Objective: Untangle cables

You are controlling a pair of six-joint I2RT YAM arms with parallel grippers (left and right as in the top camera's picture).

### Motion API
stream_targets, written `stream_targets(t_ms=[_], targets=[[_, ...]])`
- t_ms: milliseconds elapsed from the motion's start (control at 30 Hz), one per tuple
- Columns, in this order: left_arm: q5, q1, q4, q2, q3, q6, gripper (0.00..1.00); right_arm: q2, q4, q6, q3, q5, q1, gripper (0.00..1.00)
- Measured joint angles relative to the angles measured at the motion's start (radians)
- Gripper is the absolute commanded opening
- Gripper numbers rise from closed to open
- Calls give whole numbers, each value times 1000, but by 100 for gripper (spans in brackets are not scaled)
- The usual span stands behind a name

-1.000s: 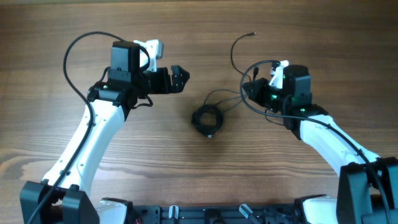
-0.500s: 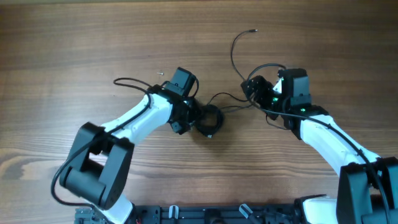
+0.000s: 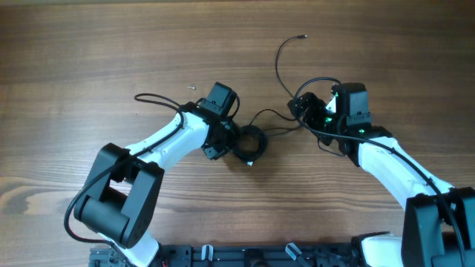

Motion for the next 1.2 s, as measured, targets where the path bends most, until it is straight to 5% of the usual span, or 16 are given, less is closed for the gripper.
stream_targets(t_ms=[300,667,867,1033,1200], targets=[[-46,71,-28,-70,24,0,4,-39,0,-76,0,-161,0,99],[-39,185,-11,-215,49,-377,4,-51,6,-74,0,-224,208,99],[-18,185,-15,-215,49,-541,4,-35,20,296,0,-68,311,93],[-18,185,-30,-215,49,-576,4,88,230,549,-2,-31,380,76],[-9,185,-31,-215,49,-577,4,186,414,736,-3,-8,425,69]])
